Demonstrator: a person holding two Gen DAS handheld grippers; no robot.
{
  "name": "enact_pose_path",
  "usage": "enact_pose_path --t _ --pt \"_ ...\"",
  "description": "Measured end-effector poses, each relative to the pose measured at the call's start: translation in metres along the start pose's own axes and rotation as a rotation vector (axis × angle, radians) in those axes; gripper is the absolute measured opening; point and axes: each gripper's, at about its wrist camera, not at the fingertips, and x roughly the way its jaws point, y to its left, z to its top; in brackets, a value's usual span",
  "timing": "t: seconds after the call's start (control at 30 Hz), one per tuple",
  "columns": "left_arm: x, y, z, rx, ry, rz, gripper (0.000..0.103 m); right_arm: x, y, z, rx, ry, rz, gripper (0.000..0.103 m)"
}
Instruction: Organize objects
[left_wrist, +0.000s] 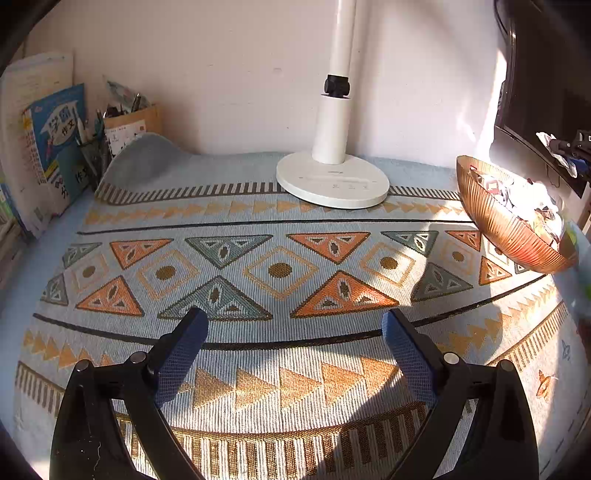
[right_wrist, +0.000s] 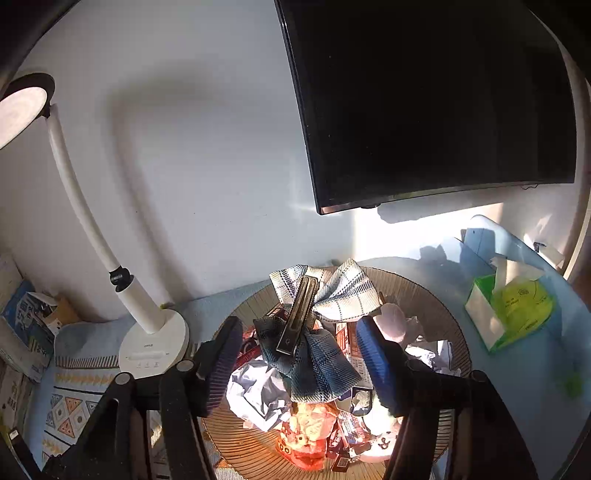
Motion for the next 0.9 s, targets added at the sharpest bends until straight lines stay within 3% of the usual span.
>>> enact_pose_path --t 0.13,0.37,0.43,0.53,0.73,0.9 --pt "0.003 0.013 -0.001 -0.087 0.012 -0.014 0.095 -0.016 -0.012 -0.024 0.037 0.014 0.054 0.072" --pt "0.001 0.002 -0.002 -0.020 0.020 0.017 0.095 -0.071 0.022 -0.083 -0.073 0.094 0.163 0.075" --pt "-0.006 0.001 -0.006 -0.002 0.026 0.041 0.095 -0.080 0.038 -0.102 -0.105 0.131 0.154 0.086" --pt "-0.023 0.005 -0.021 0.007 0.055 0.054 0.095 -0.080 0.060 -0.132 -0.102 0.218 0.198 0.087" --pt "-0.057 0.035 -0.053 -0.013 0.105 0.069 0.095 -0.038 0.098 -0.185 -0.178 0.368 0.083 0.087" --pt "-0.056 0.049 -0.053 0.027 0.114 0.142 0.095 -0.002 0.104 -0.203 -0.234 0.393 -0.016 0.090"
